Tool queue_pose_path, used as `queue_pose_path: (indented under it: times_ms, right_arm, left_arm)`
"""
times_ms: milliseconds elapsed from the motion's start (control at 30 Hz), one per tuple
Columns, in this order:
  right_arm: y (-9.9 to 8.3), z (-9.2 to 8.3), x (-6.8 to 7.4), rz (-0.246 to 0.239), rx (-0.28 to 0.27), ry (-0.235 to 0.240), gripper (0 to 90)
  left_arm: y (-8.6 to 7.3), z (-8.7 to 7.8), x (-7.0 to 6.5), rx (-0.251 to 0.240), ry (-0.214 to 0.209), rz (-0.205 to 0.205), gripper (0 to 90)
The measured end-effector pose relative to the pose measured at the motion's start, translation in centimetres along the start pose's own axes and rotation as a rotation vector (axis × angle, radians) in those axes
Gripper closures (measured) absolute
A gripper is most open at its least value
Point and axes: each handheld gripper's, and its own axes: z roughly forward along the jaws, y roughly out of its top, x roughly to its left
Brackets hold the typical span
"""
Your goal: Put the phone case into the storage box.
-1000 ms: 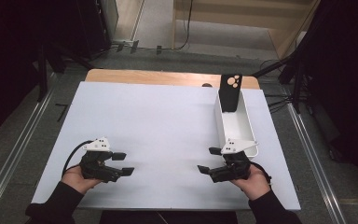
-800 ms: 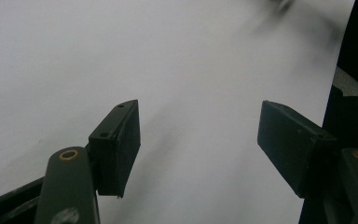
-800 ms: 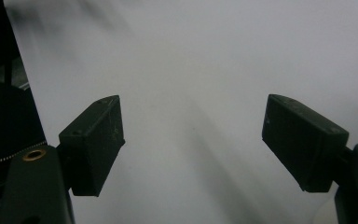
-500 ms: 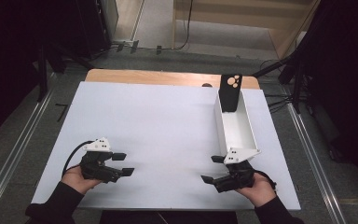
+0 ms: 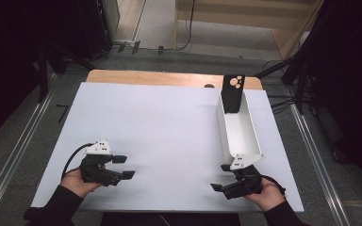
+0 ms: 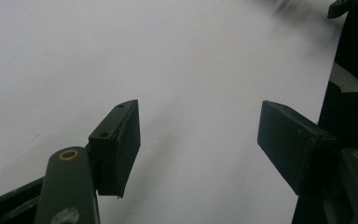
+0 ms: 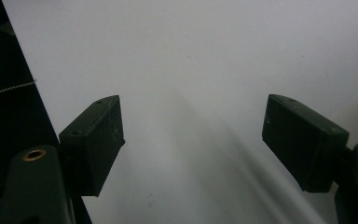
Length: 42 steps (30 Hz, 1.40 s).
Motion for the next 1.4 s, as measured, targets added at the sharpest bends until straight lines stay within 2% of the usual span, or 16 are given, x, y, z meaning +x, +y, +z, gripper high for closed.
queue_pose_path:
  times_ms: [333, 1400]
  right_arm:
    - [-0.44, -0.08, -0.71, 0.025, 0.016, -0.017, 19.0]
    - [-0.54, 0.09, -0.79, 0.016, 0.035, -0.027, 19.0]
  left_arm:
    - [-0.12, 0.03, -0.04, 0.01, -0.003, 0.003, 30.0]
    - [-0.11, 0.2, -0.03, 0.02, -0.002, 0.004, 30.0]
